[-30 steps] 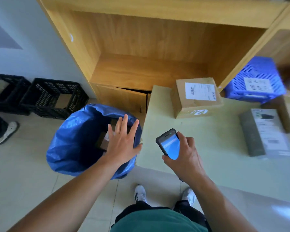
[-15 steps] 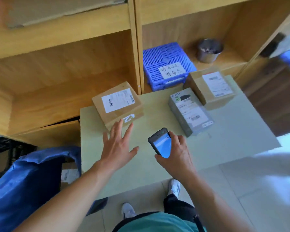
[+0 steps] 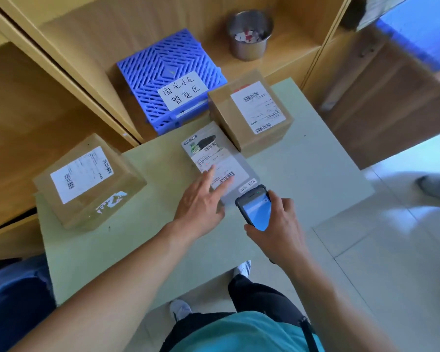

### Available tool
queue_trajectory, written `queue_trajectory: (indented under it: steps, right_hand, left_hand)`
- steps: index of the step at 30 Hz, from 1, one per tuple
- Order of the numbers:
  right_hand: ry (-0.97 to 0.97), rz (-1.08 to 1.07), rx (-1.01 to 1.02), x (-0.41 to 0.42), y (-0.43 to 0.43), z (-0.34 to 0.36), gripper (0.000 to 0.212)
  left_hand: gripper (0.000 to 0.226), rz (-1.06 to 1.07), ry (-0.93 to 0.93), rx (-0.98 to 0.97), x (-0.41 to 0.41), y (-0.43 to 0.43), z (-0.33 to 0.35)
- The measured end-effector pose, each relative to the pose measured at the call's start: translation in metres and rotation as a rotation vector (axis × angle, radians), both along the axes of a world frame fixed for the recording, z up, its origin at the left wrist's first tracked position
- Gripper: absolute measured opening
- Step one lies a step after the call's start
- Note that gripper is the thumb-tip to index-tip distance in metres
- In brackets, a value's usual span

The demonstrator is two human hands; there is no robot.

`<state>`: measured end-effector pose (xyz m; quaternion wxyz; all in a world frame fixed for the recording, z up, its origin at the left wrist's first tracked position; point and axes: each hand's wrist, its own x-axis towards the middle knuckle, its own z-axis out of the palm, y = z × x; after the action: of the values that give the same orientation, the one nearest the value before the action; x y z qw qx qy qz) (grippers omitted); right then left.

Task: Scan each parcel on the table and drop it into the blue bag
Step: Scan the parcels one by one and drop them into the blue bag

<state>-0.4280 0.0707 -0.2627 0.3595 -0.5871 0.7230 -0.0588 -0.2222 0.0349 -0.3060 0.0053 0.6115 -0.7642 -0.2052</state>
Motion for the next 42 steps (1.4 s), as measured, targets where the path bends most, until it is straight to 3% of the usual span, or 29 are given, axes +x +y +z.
queue_trajectory:
  steps: [5, 8, 14, 16, 20, 22, 25, 29, 42]
  right_hand:
    - [-0.003, -0.037, 0.033, -0.026, -0.011, -0.012, 0.089]
    - [-0.004, -0.016, 0.051, -0.029, -0.02, -0.014, 0.089]
    - [-0.053, 0.081, 0.061, -0.006, -0.027, -0.012, 0.089]
    - [-0.061, 0.13, 0.054, 0.006, -0.026, -0.011, 0.089]
    - [-0.041, 0.23, 0.047, 0.023, -0.018, -0.007, 0.09]
    - [-0.027, 0.268, 0.041, 0.026, -0.015, -0.006, 0.091]
    - [0.006, 0.313, 0.016, 0.025, -0.014, -0.005, 0.09]
    - [0.053, 0.357, -0.011, 0.026, -0.01, -0.002, 0.09]
    - [0.184, 0.534, -0.037, 0.055, 0.012, 0.008, 0.092]
  left_hand:
    - [0.095, -0.11, -0.12, 0.182, -0.027, 0.007, -0.02]
    - [0.092, -0.086, -0.164, 0.174, -0.016, 0.016, -0.015]
    - [0.068, 0.357, -0.261, -0.009, 0.038, 0.039, -0.011]
    - [0.083, 0.475, -0.27, 0.062, 0.05, 0.047, -0.011]
    - [0.138, 0.579, -0.186, 0.246, 0.057, 0.057, -0.025]
    - [0.147, 0.599, -0.126, 0.263, 0.061, 0.056, -0.033]
    - [0.146, 0.608, -0.063, 0.139, 0.07, 0.051, -0.037]
    - [0.148, 0.504, -0.043, 0.174, 0.09, 0.038, -0.04]
    - [0.147, 0.315, -0.179, 0.048, 0.129, 0.065, -0.012]
